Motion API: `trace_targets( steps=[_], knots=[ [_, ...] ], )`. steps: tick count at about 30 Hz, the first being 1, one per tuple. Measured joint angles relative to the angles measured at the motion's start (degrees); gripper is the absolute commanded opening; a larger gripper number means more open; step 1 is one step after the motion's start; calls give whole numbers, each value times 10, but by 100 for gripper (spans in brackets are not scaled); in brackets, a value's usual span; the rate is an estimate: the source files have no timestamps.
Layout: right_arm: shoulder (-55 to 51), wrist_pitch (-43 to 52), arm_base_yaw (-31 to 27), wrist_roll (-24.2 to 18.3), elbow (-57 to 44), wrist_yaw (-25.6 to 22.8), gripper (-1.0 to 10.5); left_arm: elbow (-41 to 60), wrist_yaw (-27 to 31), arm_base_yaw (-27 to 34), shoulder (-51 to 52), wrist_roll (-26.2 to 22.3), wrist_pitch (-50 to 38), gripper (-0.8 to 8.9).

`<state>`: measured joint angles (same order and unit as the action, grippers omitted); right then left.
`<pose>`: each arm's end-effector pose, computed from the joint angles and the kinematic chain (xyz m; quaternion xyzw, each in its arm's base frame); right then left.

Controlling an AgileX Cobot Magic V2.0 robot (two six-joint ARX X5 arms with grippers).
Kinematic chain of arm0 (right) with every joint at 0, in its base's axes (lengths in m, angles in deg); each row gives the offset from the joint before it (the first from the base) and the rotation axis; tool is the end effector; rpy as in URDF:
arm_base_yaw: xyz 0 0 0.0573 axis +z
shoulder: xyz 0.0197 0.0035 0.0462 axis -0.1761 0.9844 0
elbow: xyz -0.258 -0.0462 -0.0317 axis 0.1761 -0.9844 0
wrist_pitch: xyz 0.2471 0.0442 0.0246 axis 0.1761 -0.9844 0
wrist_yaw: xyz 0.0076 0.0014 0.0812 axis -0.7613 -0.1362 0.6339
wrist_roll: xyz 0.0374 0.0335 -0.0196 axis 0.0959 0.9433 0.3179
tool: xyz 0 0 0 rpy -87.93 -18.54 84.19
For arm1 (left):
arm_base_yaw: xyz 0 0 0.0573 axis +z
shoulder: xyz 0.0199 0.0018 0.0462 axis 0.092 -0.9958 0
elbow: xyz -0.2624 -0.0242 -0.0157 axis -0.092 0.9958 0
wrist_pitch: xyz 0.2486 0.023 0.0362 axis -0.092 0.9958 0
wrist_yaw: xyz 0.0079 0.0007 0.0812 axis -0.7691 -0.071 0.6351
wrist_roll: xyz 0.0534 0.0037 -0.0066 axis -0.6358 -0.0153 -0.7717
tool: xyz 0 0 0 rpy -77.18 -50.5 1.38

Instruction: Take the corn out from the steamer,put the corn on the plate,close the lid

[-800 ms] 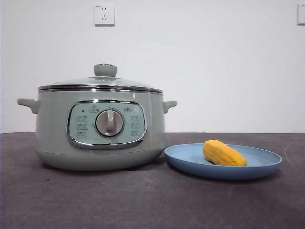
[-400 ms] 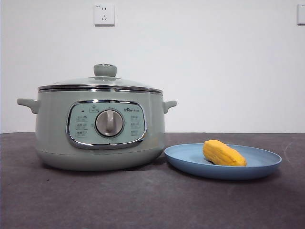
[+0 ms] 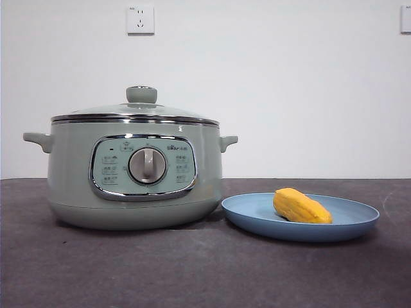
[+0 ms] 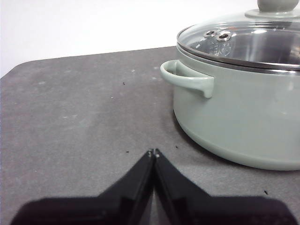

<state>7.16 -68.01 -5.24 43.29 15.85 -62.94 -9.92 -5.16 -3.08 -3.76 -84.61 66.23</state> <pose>0.0955 0.0096 0.1524 0.0281 0.0775 0.0646 0.9945 0.0955 -0.0002 0.1519 0.0313 0.0806 -0.0504 0.9950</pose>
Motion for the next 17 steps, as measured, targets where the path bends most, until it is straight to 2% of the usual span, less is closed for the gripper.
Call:
trace_targets(
  steps=[9,17],
  knots=[
    [0,-4,0,33,0,0,0,0,0,0,0,0,0,-4],
    [0,-4,0,40,0,0,0,0,0,0,0,0,0,-3]
  ],
)
